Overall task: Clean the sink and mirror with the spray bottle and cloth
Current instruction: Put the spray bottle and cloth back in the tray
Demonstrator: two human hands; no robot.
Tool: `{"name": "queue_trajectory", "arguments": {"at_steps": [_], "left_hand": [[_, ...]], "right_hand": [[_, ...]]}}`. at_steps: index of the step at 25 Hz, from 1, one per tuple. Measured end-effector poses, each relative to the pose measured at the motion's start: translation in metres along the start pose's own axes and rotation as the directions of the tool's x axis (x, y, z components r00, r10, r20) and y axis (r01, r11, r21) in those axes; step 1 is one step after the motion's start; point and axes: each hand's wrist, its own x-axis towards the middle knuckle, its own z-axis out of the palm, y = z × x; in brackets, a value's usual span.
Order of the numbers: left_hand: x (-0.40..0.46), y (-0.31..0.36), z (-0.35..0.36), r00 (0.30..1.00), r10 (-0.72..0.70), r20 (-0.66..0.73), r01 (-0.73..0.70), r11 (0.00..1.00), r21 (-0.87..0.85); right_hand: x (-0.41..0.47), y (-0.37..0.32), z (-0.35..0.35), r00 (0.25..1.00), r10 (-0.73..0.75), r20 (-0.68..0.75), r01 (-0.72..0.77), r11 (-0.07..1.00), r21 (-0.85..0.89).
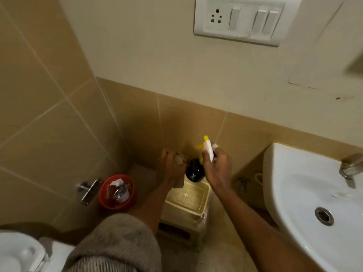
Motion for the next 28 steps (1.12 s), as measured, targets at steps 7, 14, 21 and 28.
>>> {"name": "queue_trajectory", "arguments": {"at_steps": [7,14,21,28], "left_hand": [[-0.007,-0.093,0.095,0.980,0.022,0.199,-0.053,0.987,0.152],[0.008,-0.155,0.149,0.968,0.112,0.224,-0.168,0.954,0.247],[0.014,-0.208,0.195,0.884,0.034,0.467,-0.279,0.838,0.468],[0.010,-0.183,0.172,0.829,0.095,0.551,-0.407,0.777,0.479]], "right_hand": [[-0.041,0.113,0.058,0.968,0.236,0.080,-0.220,0.960,-0.171],[-0.050,0.160,0.093,0.935,0.338,0.105,-0.310,0.925,-0.218],[-0.049,0.177,0.116,0.907,0.400,0.133,-0.363,0.901,-0.240],[-0.046,0.167,0.109,0.891,0.425,0.160,-0.328,0.846,-0.420]]}}
